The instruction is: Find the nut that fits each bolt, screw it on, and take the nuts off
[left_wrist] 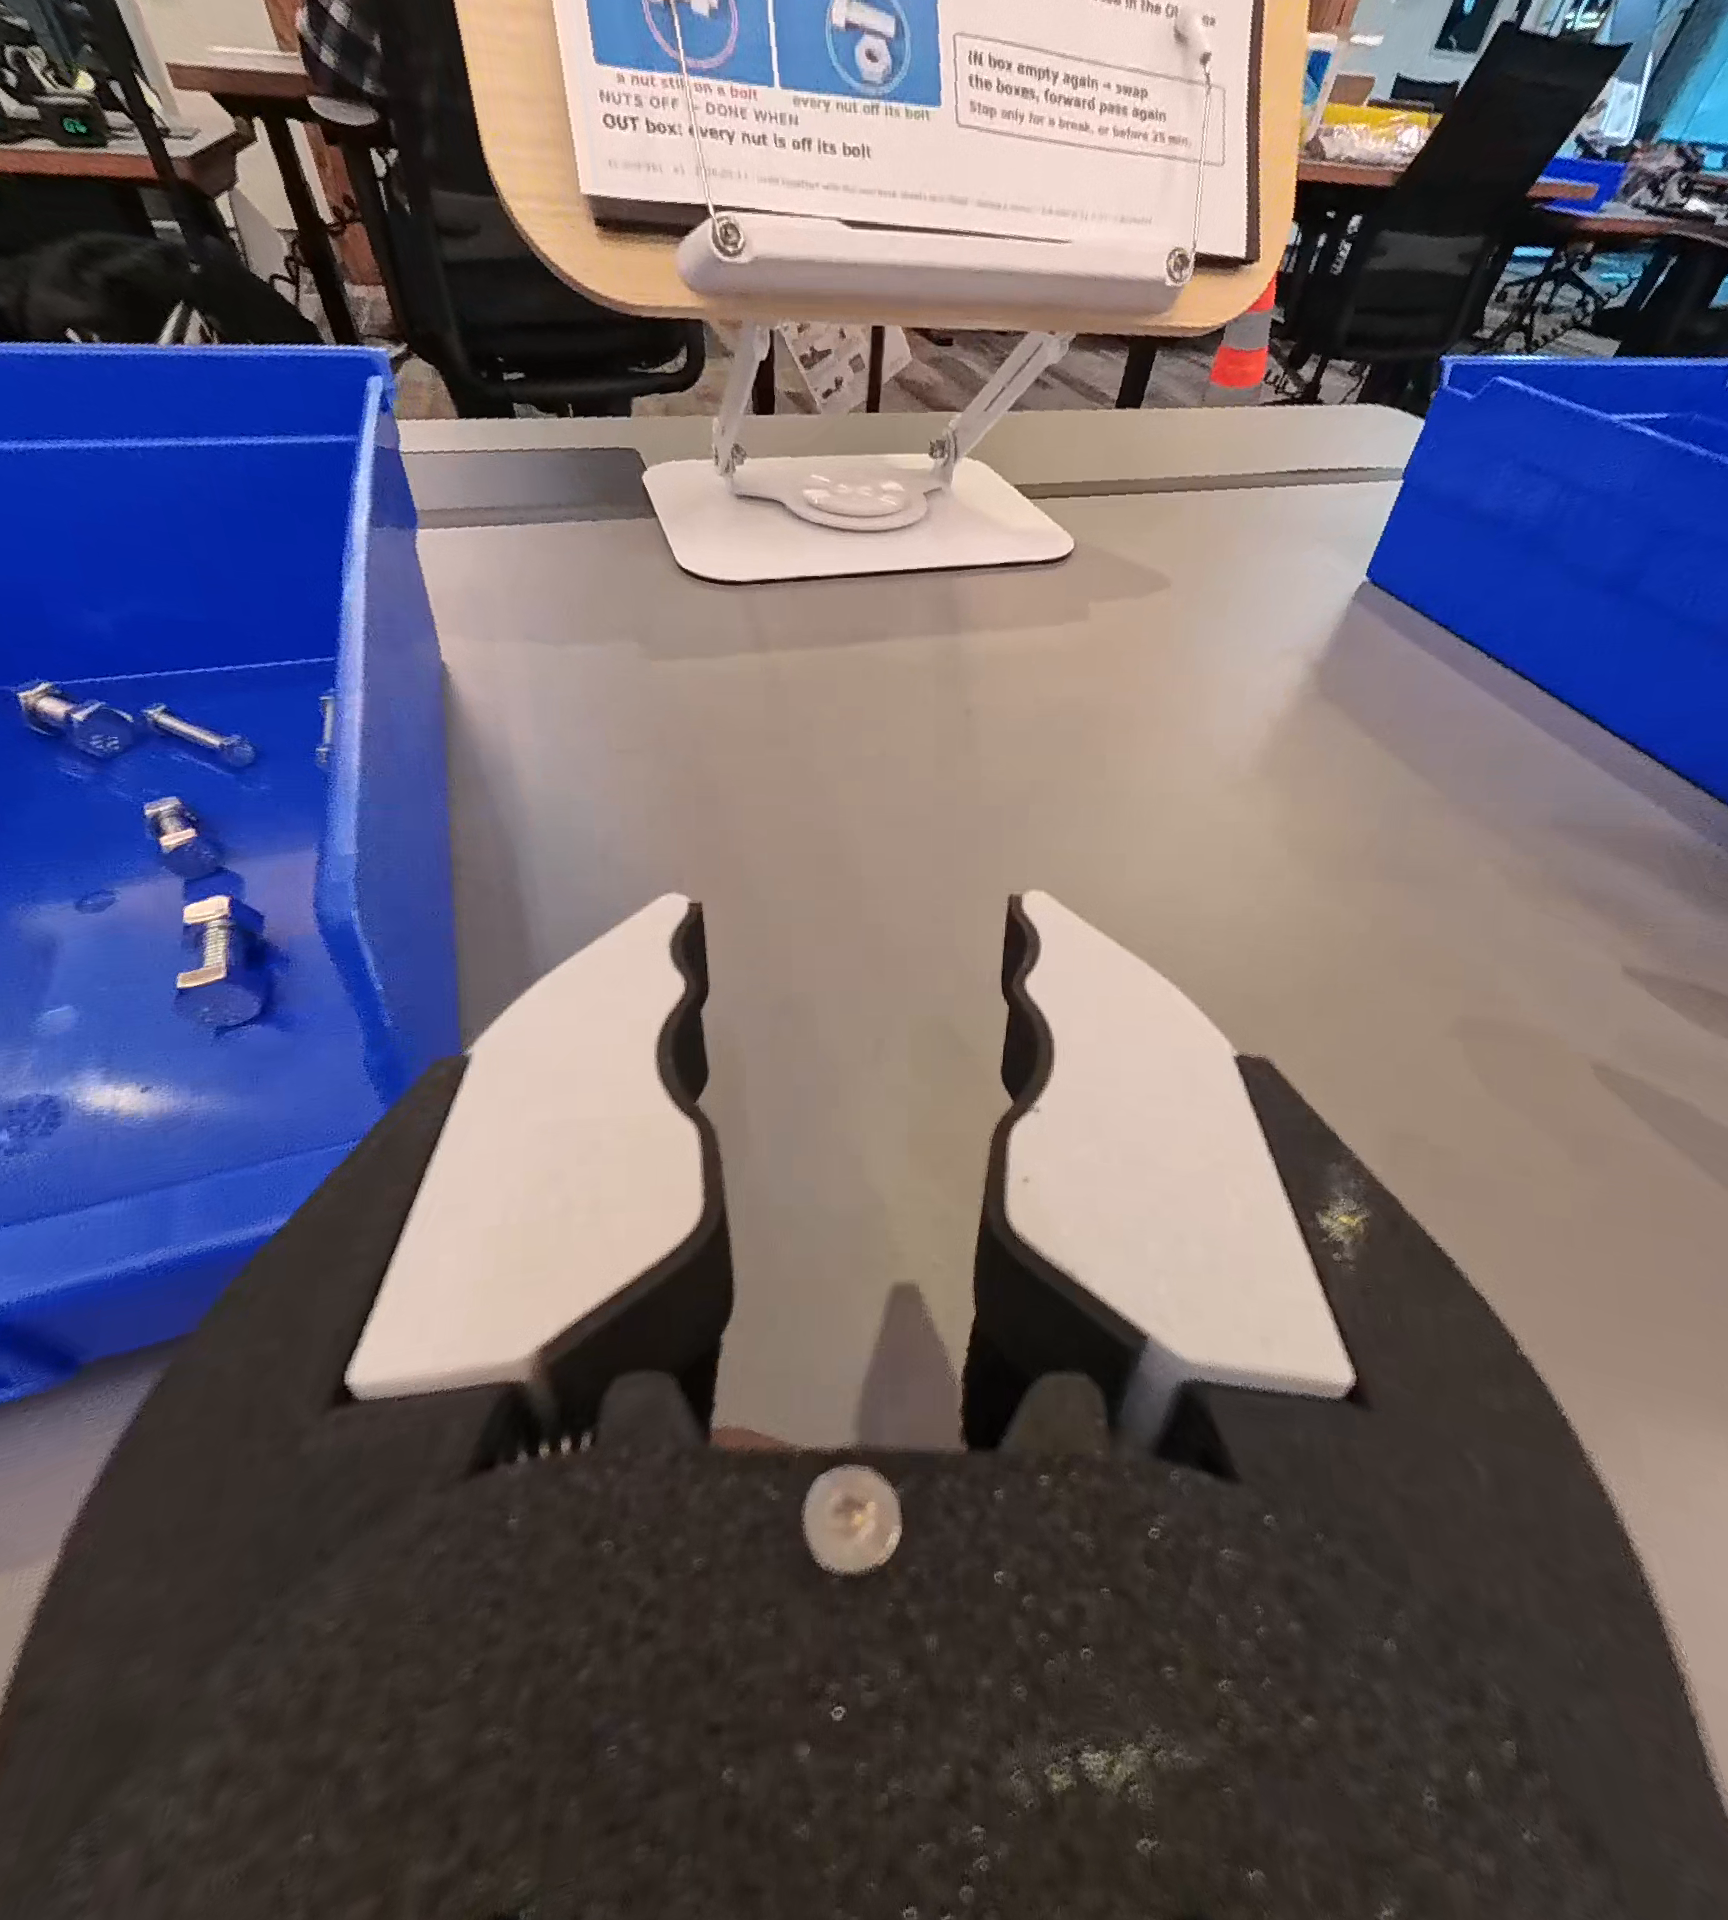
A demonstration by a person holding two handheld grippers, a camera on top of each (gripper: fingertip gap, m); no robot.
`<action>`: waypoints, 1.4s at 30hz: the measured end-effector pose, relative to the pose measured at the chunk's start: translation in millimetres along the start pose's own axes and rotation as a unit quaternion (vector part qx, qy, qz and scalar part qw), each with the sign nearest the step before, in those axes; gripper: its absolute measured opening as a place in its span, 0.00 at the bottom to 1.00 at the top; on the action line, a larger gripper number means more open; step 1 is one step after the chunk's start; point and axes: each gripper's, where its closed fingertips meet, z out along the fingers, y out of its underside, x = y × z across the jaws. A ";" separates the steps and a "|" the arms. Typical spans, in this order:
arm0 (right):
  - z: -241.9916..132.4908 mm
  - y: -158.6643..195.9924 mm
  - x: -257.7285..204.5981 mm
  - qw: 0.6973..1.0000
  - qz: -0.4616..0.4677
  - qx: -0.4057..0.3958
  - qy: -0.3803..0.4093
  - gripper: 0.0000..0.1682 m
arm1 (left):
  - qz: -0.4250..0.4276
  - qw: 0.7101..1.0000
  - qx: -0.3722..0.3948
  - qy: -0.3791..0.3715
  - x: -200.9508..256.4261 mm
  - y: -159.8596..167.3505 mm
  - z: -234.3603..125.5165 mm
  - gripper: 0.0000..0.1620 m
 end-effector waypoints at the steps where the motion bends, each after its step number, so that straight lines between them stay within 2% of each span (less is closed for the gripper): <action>1: 0.0 0.1 0.0 1.000 0.002 0.000 -0.002 0.26 | 0.003 1.000 0.000 -0.001 0.3 0.2 0.2 0.33; 14: 1.1 1.5 -2.0 1.000 0.002 -0.007 -0.010 0.24 | 0.034 0.999 -0.011 -0.002 6.5 3.3 2.2 0.33; 16: 0.9 1.3 -2.0 1.000 0.002 -0.006 -0.010 0.24 | 0.023 1.000 -0.015 -0.010 1.1 -0.1 -4.7 0.30; 19: 0.3 0.7 -1.8 1.000 0.003 -0.003 -0.009 0.24 | -0.007 0.999 -0.027 -0.040 -29.1 -28.5 -39.0 0.26; 20: 0.0 0.4 -1.8 1.000 0.003 -0.002 -0.009 0.24 | -0.008 0.997 -0.048 -0.058 -48.8 -37.1 -51.0 0.23; 22: 0.0 0.4 -2.1 1.000 0.002 -0.002 -0.010 0.23 | -0.025 0.991 -0.110 -0.073 -89.9 -47.8 -66.1 0.24; 24: 1.0 1.5 -3.2 1.000 0.003 -0.007 -0.015 0.23 | -0.069 0.983 -0.161 -0.049 -120.1 -56.6 -63.6 0.23; 26: 1.2 1.3 -3.9 1.000 0.005 -0.006 -0.018 0.23 | -0.089 0.973 -0.212 -0.034 -144.2 -57.4 -46.7 0.23; 29: 0.8 1.0 -3.4 1.000 0.007 -0.004 -0.018 0.22 | -0.059 0.941 -0.329 -0.052 -165.0 -29.0 -16.7 0.25; 33: 1.0 1.2 -2.9 1.000 0.011 -0.005 -0.019 0.22 | -0.086 0.891 -0.445 -0.036 -152.8 13.6 14.8 0.27; 39: 0.1 0.2 -2.1 0.999 0.020 -0.001 -0.025 0.22 | -0.145 0.838 -0.521 -0.072 -158.7 53.9 33.3 0.28; 42: 0.7 0.6 -1.3 0.999 0.029 -0.003 -0.029 0.22 | -0.144 0.840 -0.515 -0.093 -168.1 55.4 35.3 0.23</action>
